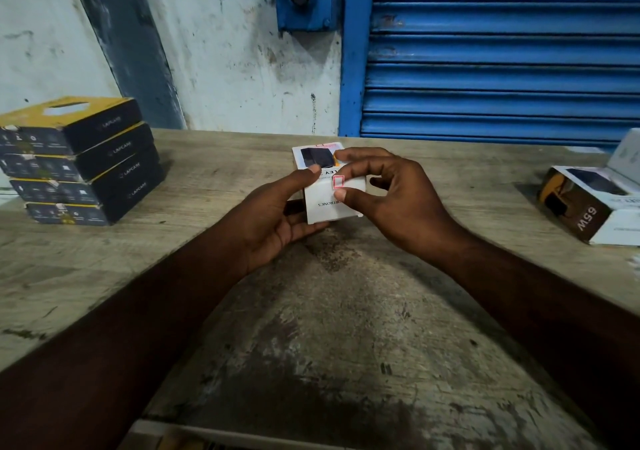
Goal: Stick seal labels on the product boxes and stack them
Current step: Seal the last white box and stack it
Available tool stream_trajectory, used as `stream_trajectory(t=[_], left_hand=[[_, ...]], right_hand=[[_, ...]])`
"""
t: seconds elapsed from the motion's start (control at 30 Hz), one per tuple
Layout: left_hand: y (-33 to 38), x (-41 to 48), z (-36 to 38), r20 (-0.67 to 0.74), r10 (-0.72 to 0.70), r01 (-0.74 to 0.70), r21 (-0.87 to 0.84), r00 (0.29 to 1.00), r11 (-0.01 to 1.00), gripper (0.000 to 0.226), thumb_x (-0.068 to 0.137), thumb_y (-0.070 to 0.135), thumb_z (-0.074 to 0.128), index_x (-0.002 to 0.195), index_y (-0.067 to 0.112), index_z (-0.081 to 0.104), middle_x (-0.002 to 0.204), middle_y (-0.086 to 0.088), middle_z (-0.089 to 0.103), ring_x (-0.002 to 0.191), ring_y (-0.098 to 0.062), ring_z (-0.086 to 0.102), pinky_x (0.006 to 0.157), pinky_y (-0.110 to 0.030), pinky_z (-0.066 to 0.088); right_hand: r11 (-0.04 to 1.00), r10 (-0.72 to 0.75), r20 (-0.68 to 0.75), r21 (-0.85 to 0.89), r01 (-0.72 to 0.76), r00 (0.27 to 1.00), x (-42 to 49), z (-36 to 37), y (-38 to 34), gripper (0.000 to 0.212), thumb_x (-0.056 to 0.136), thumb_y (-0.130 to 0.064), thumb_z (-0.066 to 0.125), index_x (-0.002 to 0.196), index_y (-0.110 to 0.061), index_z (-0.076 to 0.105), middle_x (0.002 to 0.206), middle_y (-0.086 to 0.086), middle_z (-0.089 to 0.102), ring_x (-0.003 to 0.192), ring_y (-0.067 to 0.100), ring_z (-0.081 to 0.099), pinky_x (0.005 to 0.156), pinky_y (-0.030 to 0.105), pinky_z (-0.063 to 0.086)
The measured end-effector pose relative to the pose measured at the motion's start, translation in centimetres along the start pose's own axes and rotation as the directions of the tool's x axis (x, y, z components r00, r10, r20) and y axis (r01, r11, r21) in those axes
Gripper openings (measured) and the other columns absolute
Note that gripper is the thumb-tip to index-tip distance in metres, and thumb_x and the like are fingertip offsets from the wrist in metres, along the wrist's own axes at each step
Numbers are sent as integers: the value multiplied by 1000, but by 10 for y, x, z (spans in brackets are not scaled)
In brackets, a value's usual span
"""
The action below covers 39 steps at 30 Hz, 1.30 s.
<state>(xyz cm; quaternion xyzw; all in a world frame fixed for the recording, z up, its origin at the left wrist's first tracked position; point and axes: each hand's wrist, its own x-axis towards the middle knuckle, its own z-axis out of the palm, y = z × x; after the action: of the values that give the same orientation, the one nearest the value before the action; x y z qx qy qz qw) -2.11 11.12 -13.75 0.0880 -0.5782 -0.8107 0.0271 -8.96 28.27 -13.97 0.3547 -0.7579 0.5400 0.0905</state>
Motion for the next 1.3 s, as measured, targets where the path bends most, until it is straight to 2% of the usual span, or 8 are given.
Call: stream_trajectory(t=[0.27,0.47,0.6,0.7,1.0,1.13,1.3], left_hand=[[-1,0,0,9,-7,7,-9,1000,1000,33,93,31,65,123,17,67,107,-10,75,101,-26,73,86,-37,61],[0,-1,0,11,-3,3,-5,1000,1000,34,94,32,64,124,17,66,112,-12,74,104,-26,72,89,-38,59],[0,-1,0,19,-1,1,-18,1000,1000,35,93,31,64,125,16,66,105,-10,75,102,-25,73,87,-38,60],[0,0,0,29,-2,3,-22,1000,1000,34,93,31,64,124,16,66,100,-8,76,99,-25,73,85,-37,61],[-1,0,0,31,-9,9,-10,999,1000,29,94,31,64,120,18,67,92,-6,77,93,-23,74,78,-35,63],[0,-1,0,27,-13,13,-6,1000,1000,31,93,32,65,122,18,66,102,-11,75,95,-25,74,78,-35,63],[0,-1,1,25,-5,5,2,1000,1000,23,95,30,63,115,19,67,97,-9,76,93,-24,74,79,-34,63]], right_hand=[[1000,-24,-19,-4,24,1000,0,1,1,8,87,-14,79,93,-18,77,125,-7,68,114,-5,60,96,9,41],[999,-55,-31,-1,55,998,-1,0,3,7,86,-18,79,93,-20,79,124,-11,68,117,-3,59,104,24,42],[995,-93,-47,17,94,995,-2,1,6,9,85,-13,80,91,-19,78,120,-10,70,115,-5,60,100,16,42],[994,-107,-50,5,107,993,-1,1,7,10,84,-13,81,91,-19,79,120,-11,70,115,-5,60,100,17,42],[987,-158,-50,-43,156,986,-1,-1,9,13,82,-17,82,91,-25,78,120,-10,71,119,4,60,107,44,44],[987,-160,-54,-40,158,986,-1,-1,9,13,82,-15,82,92,-22,79,118,-10,71,118,2,60,106,41,44],[990,-140,-57,-33,139,988,-2,0,8,12,82,-15,82,92,-22,78,116,-12,71,118,0,59,106,38,44]])
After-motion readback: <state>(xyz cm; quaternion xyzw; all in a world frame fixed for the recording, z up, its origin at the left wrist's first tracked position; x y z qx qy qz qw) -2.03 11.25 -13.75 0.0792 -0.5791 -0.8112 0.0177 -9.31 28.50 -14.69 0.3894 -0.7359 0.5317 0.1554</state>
